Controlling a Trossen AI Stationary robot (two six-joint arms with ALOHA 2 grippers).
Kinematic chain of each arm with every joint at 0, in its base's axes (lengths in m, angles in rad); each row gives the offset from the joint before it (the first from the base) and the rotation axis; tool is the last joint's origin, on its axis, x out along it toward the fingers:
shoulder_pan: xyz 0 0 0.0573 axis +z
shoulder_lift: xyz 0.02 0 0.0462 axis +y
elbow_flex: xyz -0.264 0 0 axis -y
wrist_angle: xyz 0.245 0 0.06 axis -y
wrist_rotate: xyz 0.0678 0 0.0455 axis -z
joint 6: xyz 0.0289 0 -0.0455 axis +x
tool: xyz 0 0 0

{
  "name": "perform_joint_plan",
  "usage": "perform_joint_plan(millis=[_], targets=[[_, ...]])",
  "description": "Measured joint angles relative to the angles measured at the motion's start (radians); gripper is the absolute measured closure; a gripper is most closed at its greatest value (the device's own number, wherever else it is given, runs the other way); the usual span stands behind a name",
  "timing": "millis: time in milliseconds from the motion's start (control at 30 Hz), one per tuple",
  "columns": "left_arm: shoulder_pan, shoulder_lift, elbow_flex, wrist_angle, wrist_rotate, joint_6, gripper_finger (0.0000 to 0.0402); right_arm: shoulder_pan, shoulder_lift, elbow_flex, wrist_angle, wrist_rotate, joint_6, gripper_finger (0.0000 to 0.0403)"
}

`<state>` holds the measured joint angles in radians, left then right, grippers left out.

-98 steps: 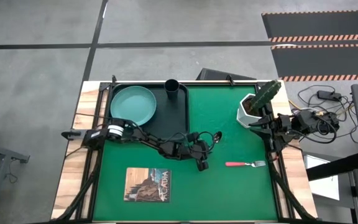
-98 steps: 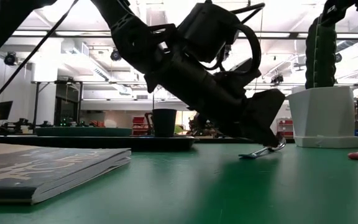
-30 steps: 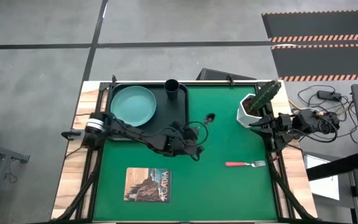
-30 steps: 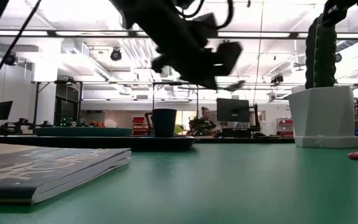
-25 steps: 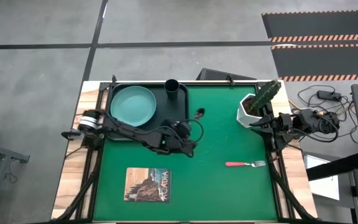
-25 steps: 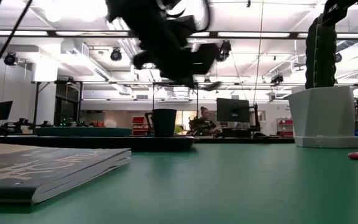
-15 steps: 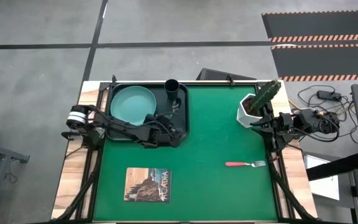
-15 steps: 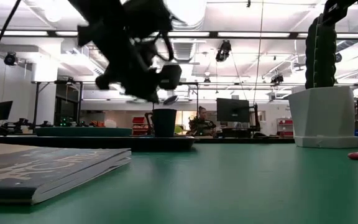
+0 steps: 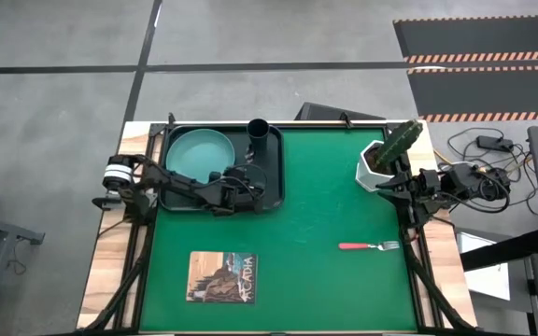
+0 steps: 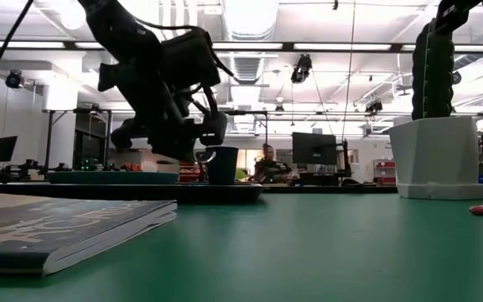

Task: Pick and place plate/cup/fork/spoon on tray
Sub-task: Put the blue spoon on the black tray to the right of the green plate

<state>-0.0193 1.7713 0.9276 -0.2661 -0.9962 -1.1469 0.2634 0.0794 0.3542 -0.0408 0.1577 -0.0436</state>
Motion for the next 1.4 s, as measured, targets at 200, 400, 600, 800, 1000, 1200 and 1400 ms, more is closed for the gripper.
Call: perform_joint_plan(millis=[200,400,600,800,1000,1200,1400], targets=[[0.001,0.053,0.006,0.039,0.011,-0.002,0.0402,0.0,0.0,0.0,-0.004,0.0,0.0,0.0339],[0.014,0.095,0.003,0.053,0.024,-0.053,0.0402,0.0,0.0,0.0,-0.007,0.0,0.0,0.0339],[0.021,0.12,0.005,0.058,0.039,-0.077,0.0402,0.0,0.0,0.0,-0.006,0.002,0.0,0.0339],[0.03,0.142,0.005,0.057,0.053,-0.105,0.0401,0.0,0.0,0.0,-0.007,0.001,0.0,0.0339],[0.033,0.146,0.005,0.088,0.051,-0.108,0.0382,0.0,0.0,0.0,-0.007,0.001,0.0,0.0339],[0.033,0.146,0.005,0.102,0.049,-0.111,0.0356,0.0,0.0,0.0,-0.007,0.001,-0.001,0.0339],[0.033,0.146,0.005,0.101,0.049,-0.13,0.0348,0.0,0.0,0.0,-0.007,0.001,-0.001,0.0339]])
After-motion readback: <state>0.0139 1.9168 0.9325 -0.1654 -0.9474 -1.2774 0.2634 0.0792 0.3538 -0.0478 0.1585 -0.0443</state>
